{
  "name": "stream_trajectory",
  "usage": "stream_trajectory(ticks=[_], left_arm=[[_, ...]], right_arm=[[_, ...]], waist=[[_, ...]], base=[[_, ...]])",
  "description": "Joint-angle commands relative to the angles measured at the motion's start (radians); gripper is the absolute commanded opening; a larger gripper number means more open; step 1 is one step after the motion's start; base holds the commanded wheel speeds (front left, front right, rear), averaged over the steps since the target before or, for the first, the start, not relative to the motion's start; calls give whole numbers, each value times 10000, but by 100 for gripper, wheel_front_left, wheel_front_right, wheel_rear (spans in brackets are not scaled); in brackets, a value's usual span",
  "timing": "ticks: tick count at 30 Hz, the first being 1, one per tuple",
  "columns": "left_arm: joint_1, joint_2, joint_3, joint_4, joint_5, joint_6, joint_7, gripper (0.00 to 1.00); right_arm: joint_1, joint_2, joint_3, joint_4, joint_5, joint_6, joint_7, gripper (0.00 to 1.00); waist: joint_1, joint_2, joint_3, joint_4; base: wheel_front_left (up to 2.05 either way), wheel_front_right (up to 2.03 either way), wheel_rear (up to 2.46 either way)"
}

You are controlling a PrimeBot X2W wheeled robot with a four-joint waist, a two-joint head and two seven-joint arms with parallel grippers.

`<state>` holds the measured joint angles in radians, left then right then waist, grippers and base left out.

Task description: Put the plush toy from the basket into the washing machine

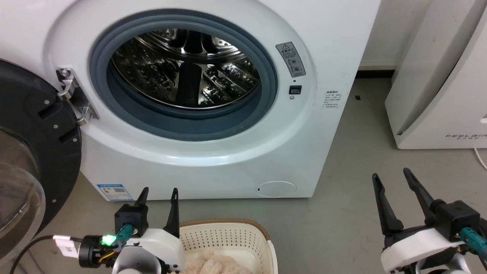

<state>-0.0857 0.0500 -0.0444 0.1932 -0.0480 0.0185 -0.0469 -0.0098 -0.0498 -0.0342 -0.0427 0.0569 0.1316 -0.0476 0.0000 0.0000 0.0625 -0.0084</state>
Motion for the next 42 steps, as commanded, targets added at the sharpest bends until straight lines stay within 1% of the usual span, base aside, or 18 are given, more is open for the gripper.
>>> stream_trajectory(ticks=[1,8,15,27,42], left_arm=[[-268,2,-53,312,-82,-31,-119,100],[-824,2,-240,1518,-363,-119,-99,100],[-1375,37,-490,2378,-491,-162,117,100],[-2264,196,-1009,3656,-611,-154,800,100],[-3594,313,-1551,5204,-975,-359,1635,100]], right_arm=[[-210,-1,-65,-119,110,-2,-122,100],[-492,-1,-148,-325,252,-3,-267,100],[-845,-1,-279,-559,413,-3,-412,100],[-1446,-2,-471,-980,633,-4,-662,100],[-2223,-2,-698,-1649,791,-5,-974,100]], waist=[[0,0,145,-43],[0,0,688,-155],[0,0,1424,-288],[0,0,2795,-395],[0,0,4693,-423]], base=[[0,0,0],[0,0,0],[0,0,0],[0,0,0],[0,0,0]])
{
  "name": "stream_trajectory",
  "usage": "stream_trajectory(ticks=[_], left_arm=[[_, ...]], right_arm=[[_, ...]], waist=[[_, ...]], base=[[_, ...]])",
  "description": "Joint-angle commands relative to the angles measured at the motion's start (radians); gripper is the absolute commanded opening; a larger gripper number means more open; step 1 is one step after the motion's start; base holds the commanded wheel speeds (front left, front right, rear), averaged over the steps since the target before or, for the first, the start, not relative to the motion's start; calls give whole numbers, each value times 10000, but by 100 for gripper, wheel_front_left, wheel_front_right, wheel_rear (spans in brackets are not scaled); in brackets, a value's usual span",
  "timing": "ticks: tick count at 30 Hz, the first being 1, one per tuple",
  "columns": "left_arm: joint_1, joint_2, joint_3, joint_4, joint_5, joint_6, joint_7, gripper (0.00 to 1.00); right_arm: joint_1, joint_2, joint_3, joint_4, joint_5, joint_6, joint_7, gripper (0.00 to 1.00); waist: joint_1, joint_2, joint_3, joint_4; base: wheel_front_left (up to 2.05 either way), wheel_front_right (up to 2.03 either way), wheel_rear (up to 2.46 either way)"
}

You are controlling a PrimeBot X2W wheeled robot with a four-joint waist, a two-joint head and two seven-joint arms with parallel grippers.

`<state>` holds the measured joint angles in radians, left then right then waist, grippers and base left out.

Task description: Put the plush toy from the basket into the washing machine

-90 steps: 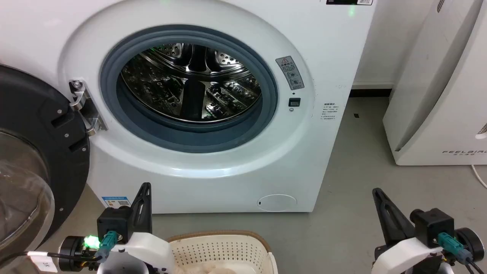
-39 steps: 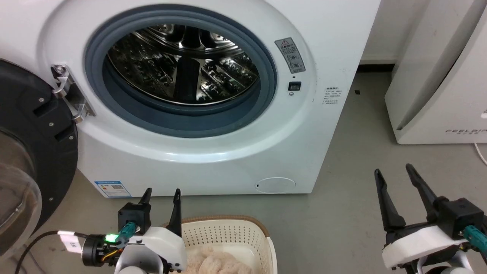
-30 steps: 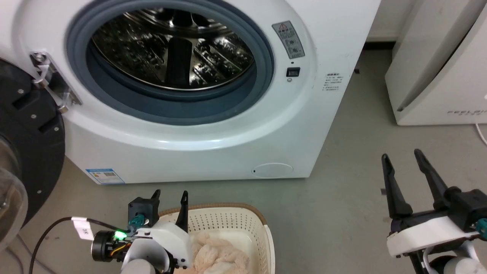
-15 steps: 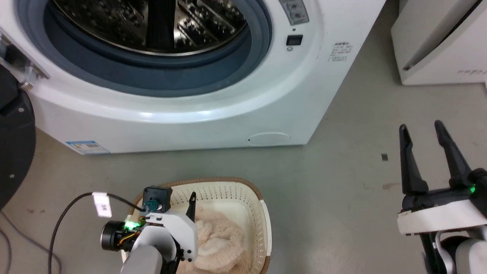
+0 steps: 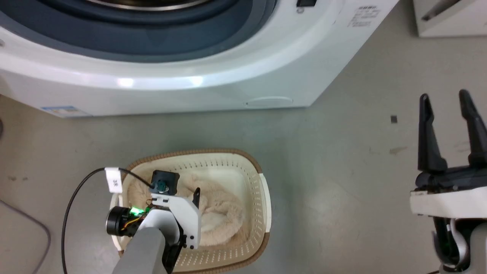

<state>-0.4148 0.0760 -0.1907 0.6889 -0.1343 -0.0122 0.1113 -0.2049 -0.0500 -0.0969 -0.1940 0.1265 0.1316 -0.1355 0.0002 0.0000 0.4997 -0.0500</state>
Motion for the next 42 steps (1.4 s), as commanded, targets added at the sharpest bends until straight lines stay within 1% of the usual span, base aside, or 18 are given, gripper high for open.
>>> stream_trajectory(ticks=[1,8,28,29,33,39,40,41,42], left_arm=[[-303,52,-88,248,-112,-53,53,100],[-839,115,-355,965,-291,-128,388,100],[-2684,205,-1048,3019,-908,-128,646,100],[-2932,255,-1194,3325,-965,-129,687,100],[-3262,262,-1331,3736,-1120,-159,791,100],[-3725,262,-1540,4354,-1351,-158,778,100],[-3775,267,-1589,4456,-1382,-184,812,63],[-3828,272,-1629,4559,-1422,-216,841,9],[-3889,285,-1687,4662,-1444,-259,819,0]], right_arm=[[-272,-1,-71,-136,95,-5,-96,100],[-572,-1,-188,-397,214,-6,-241,100],[-1409,-1,-630,-1061,657,-7,-656,100],[-1541,-2,-436,-1279,345,-7,-718,100],[-1687,-2,-565,-1358,562,-8,-801,100],[-1945,-2,-442,-1593,390,-8,-926,100],[-1986,-2,-452,-1611,409,-8,-947,100],[-2027,-2,-465,-1633,430,-8,-968,100],[-2067,-2,-471,-1656,453,-8,-989,100]], waist=[[-2,0,320,-8],[-2,0,1061,-71],[-2,0,3107,-132],[-2,0,3373,-168],[-2,0,3708,-166],[-2,0,4136,-175],[-2,0,4183,-189],[-2,0,4228,-203],[-2,0,4272,-223]], base=[[0,0,0],[0,0,0],[0,0,0],[0,0,0],[0,0,0],[0,0,0],[0,0,0],[0,0,0],[0,0,0]])
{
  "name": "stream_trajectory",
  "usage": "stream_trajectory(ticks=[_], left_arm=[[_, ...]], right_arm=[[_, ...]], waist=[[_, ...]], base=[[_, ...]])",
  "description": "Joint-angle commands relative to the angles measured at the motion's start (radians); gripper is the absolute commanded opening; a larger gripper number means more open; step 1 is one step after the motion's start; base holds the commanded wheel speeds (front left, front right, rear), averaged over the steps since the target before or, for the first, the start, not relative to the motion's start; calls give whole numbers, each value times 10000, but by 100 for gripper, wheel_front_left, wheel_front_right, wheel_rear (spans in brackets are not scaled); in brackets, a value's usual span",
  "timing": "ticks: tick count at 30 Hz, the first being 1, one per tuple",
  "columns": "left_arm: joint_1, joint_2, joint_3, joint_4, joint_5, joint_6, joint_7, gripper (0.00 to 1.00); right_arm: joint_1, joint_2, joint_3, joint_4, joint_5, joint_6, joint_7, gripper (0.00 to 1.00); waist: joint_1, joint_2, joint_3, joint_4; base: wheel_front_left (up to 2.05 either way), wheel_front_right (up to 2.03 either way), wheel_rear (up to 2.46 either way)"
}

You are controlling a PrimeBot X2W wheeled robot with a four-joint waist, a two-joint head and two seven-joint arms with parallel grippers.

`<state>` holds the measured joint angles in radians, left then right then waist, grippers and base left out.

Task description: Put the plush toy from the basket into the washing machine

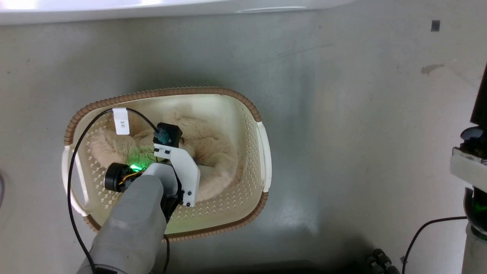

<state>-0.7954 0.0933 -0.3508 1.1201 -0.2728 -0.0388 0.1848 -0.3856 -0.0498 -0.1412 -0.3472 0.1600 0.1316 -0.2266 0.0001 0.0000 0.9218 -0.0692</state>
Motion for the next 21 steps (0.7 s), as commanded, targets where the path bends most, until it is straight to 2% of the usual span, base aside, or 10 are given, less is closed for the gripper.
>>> stream_trajectory(ticks=[1,7,12,21], left_arm=[[-130,127,-150,453,-75,-31,75,0],[-427,209,-403,1070,-302,-212,-106,0],[-664,244,-671,1581,-434,-369,-683,0],[-211,218,-870,1706,-573,-603,-1521,0]], right_arm=[[-294,-4,-34,-142,134,-8,-99,100],[-441,-4,-73,-158,251,-9,-223,100],[-458,-4,-133,26,369,-9,-327,100],[51,-4,-38,676,378,-9,-352,100]], waist=[[-1,0,74,-44],[-1,0,132,-129],[-1,0,-111,-207],[-1,0,-1579,-178]], base=[[0,0,0],[0,0,0],[0,0,0],[0,0,0]])
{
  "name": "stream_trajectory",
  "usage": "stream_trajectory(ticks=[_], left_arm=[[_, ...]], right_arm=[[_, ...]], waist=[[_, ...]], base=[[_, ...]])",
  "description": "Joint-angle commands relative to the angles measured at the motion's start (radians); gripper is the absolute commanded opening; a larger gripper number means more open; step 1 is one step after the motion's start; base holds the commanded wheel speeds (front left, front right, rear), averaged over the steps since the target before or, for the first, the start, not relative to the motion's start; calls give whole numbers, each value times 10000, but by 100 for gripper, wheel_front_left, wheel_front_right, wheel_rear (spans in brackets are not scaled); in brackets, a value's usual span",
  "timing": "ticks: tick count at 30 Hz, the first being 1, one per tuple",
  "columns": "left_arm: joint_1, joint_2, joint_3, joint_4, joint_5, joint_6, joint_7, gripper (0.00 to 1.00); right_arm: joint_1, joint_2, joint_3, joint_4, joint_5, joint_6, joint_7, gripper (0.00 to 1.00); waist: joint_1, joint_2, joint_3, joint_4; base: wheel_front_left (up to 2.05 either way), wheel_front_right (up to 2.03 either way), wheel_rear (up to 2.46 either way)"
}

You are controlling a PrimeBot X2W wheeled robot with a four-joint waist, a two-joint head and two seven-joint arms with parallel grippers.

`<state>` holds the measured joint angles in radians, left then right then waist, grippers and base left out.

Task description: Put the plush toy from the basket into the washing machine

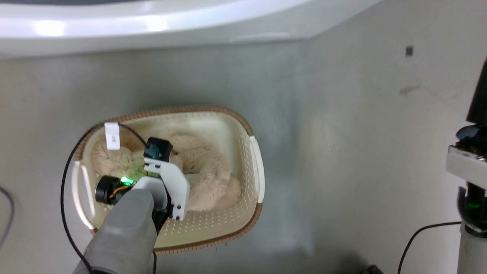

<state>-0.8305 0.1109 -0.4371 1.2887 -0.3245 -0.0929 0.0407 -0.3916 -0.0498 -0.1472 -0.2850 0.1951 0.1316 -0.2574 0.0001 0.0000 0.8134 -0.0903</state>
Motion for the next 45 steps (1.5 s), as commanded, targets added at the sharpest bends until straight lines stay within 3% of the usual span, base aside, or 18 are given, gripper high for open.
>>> stream_trajectory(ticks=[1,14,26,32,45], left_arm=[[212,20,-28,21,-73,-92,-165,0],[1551,-306,-615,21,-39,-303,-1905,0],[2645,-543,-997,-453,-8,-110,-2969,0],[2991,-540,-952,-1630,16,150,-3019,0],[3912,66,-172,-5085,318,1031,-3024,0]], right_arm=[[184,-4,37,124,16,-9,-44,100],[1459,-4,38,859,-23,-9,-44,100],[2977,-4,-243,1143,-32,-9,-44,100],[3457,-4,-312,1218,-32,-9,-44,100],[4034,-4,-316,1284,81,-9,-44,100]], waist=[[-1,0,-677,56],[-1,0,-3441,577],[-1,0,-5763,1187],[-1,0,-6461,1387],[-1,0,-7353,1391]], base=[[0,0,0],[0,0,0],[0,0,0],[0,0,0],[0,0,0]])
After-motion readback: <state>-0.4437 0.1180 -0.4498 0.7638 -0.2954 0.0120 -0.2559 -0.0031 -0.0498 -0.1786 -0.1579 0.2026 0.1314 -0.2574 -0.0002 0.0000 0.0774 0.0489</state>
